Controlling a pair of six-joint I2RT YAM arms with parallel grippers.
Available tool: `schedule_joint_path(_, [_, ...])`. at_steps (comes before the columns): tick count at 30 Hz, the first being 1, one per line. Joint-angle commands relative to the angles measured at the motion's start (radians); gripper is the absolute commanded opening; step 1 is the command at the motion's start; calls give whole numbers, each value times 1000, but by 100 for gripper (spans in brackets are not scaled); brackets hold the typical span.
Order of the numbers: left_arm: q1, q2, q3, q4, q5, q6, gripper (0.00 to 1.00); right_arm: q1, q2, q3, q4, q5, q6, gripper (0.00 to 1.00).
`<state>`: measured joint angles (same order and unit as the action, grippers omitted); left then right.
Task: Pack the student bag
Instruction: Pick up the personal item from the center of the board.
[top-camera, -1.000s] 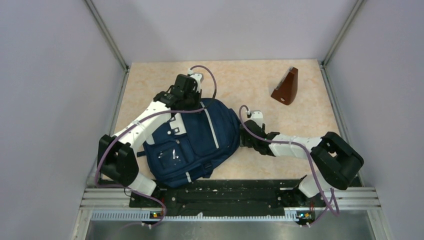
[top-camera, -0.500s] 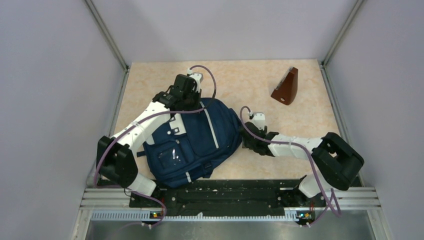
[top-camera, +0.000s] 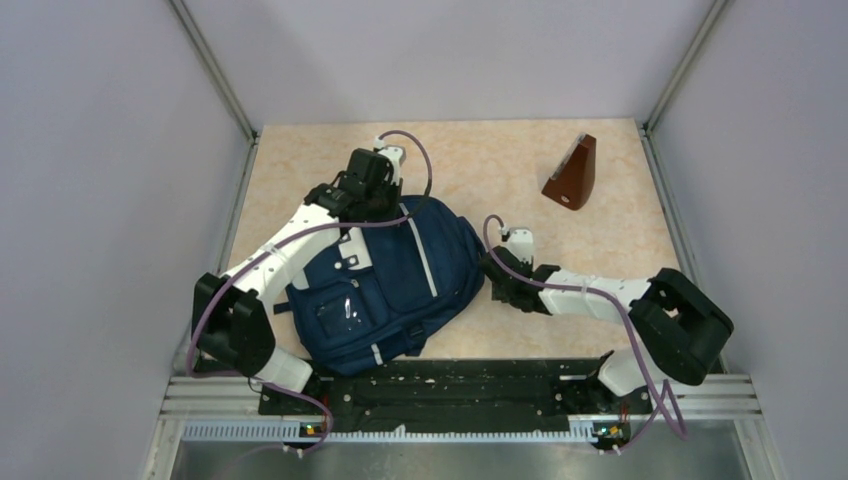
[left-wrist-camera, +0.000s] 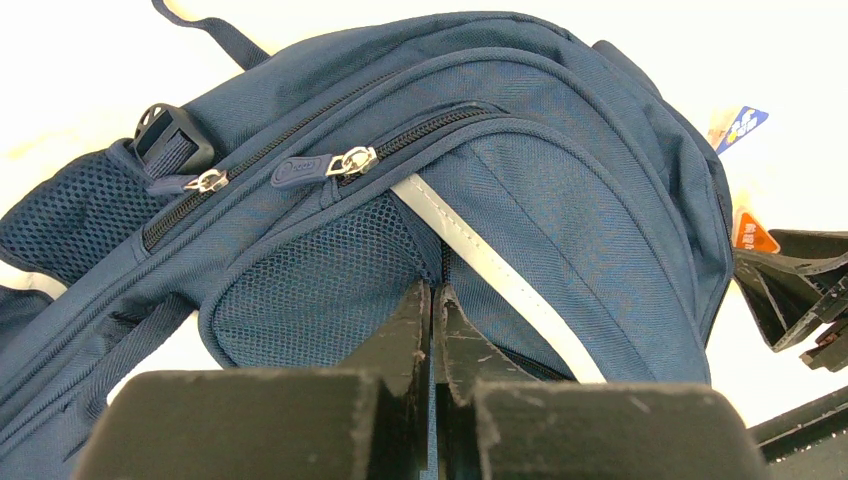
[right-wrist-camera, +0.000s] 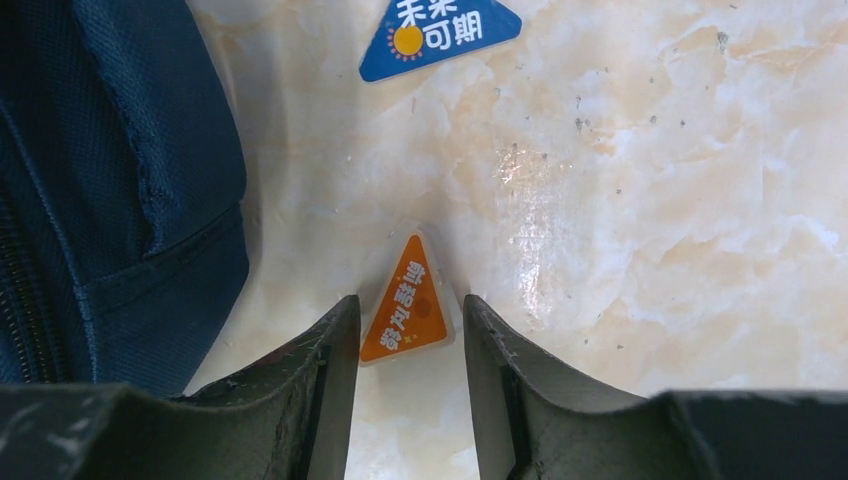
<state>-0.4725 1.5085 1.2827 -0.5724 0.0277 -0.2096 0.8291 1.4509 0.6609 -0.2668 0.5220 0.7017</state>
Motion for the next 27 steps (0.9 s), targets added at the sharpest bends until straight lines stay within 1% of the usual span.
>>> schedule_joint_path(1, [4,-62,1,11,-18,18,0,13,34,-15,-39,-1,-14,38])
schedule_joint_path(3, [3,-60,1,11,-17,18,0,15,38,-11,-42,-5,-16,32])
schedule_joint_path(6, [4,-62,-1,12,-18,18,0,16,16,-5,-48,-4,-22,27])
schedule_joint_path(8, [3,-61,-1,12,-18,18,0,16,-13,0,-60,-6,-31,24])
schedule_joint_path(11, [3,-59,0,13,-18,18,0,16,-74,10,-67,-16,-53,16])
schedule_joint_path(13, [4,-59,0,13,-18,18,0,16,-107,13,-71,-22,-62,13])
schedule_joint_path(19, [4,-56,-1,12,-17,18,0,16,-151,31,-95,-43,-72,12])
schedule_joint_path(23, [3,-51,1,13,-12,18,0,17,-177,24,-83,-52,-85,11])
schedule_joint_path(27, [3,-53,0,12,-12,18,0,16,-157,31,-135,-57,-47,17])
